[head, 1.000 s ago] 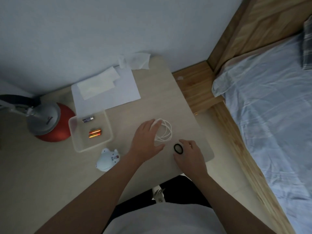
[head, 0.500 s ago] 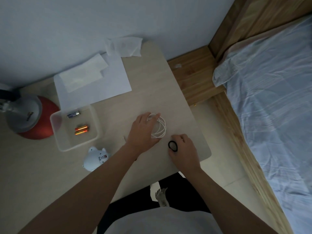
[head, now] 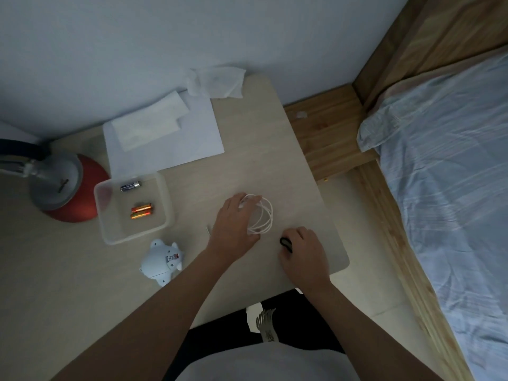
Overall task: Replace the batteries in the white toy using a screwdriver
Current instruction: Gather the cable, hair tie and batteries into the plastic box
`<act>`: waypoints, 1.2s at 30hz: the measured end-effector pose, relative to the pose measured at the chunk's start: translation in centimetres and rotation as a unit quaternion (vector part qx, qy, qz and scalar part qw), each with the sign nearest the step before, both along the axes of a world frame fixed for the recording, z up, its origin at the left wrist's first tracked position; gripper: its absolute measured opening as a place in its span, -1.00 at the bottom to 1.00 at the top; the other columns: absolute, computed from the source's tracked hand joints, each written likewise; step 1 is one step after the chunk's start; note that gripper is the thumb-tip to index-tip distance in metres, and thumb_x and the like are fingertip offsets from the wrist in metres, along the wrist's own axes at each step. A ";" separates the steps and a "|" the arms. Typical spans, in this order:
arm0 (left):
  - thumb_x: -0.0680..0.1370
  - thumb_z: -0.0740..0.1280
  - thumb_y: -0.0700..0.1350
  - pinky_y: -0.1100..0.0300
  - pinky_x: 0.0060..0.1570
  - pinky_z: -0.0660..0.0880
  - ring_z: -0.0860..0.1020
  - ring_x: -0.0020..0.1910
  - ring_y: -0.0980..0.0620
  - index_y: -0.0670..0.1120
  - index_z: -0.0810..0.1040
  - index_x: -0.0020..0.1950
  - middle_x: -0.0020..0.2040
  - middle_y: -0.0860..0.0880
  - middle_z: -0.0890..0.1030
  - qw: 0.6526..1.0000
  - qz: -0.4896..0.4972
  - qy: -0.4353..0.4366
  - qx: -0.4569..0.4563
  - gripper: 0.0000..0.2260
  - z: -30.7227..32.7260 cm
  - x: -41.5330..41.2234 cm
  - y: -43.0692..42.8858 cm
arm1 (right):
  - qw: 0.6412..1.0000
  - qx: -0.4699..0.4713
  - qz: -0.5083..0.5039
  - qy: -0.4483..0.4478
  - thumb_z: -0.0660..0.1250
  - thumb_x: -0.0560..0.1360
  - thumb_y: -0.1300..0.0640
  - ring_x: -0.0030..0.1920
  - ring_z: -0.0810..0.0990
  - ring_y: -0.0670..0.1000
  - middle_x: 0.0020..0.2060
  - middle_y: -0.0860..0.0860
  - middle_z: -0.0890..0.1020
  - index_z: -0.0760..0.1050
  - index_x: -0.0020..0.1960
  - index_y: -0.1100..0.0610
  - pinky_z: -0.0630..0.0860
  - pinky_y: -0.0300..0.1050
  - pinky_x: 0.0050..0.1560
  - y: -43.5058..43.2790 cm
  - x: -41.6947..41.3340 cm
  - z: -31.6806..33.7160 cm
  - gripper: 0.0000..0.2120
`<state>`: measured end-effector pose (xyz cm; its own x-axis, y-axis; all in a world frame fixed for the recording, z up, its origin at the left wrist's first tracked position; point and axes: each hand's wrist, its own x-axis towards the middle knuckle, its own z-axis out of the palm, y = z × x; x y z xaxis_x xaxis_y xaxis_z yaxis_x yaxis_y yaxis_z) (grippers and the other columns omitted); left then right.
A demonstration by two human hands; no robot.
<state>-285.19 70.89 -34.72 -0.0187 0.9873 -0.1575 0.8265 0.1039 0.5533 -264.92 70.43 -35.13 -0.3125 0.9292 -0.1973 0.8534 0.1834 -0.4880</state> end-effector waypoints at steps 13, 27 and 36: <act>0.23 0.52 -0.13 -0.04 0.27 0.44 0.42 0.32 -0.11 0.04 0.40 0.44 0.37 -0.07 0.40 0.991 0.121 -0.007 0.062 -0.22 5.1 -2.7 -2.5 | 0.997 -0.003 -0.008 0.075 0.40 0.34 0.23 -0.10 0.56 0.10 -0.10 0.00 0.54 0.53 0.02 0.06 0.55 0.00 -0.12 2.9 -3.1 3.6 -0.74; 0.24 0.60 -0.18 0.10 0.26 0.42 0.40 0.31 -0.07 0.08 0.38 0.41 0.39 -0.04 0.38 0.932 0.353 0.022 0.080 -0.21 8.0 -17.4 -8.8 | 0.982 -0.037 0.100 0.156 0.39 0.37 0.22 -0.12 0.58 0.02 -0.10 -0.04 0.55 0.52 0.06 0.04 0.54 -0.09 -0.12 3.6 -21.3 7.9 -0.72; 0.30 0.60 0.04 -0.01 0.19 0.49 0.45 0.24 -0.05 0.08 0.41 0.40 0.32 -0.02 0.42 0.939 0.335 0.025 0.075 -0.28 4.4 -21.0 -8.4 | 0.981 -0.043 0.113 0.150 0.38 0.41 0.12 -0.09 0.57 0.01 -0.08 -0.03 0.56 0.50 0.09 0.02 0.56 -0.01 -0.08 2.0 -28.5 5.6 -0.74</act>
<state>-306.17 62.52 -30.31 -0.6470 0.7625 -0.0007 0.6289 0.5341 0.5649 -293.41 72.47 -29.53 -0.5647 0.8135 -0.1390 0.6110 0.2988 -0.7331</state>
